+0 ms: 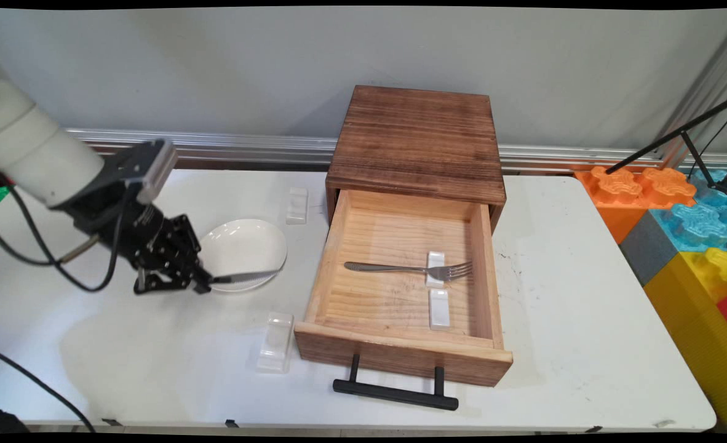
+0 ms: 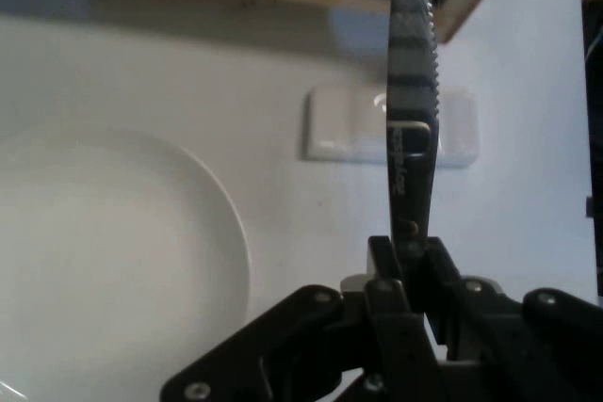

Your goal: Place the picked object into the drawer

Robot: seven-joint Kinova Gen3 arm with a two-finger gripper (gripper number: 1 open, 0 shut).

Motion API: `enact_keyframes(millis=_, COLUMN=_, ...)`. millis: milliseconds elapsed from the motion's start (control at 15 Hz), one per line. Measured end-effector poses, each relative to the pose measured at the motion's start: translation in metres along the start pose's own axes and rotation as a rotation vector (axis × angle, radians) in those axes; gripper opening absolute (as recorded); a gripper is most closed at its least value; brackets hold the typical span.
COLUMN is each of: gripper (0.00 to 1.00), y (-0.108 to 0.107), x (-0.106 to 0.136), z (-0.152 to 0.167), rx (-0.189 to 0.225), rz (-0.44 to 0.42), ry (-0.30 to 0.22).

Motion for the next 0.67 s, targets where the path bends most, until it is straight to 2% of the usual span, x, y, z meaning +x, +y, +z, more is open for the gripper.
enact_keyframes(millis=400, gripper=0.00, y=-0.026, x=0.046, z=-0.027, rx=0.003, rz=0.056, ry=0.036)
enact_keyframes(millis=667, gripper=0.00, y=-0.034, x=0.082, z=-0.036, rx=-0.006, rz=0.085, ry=0.068)
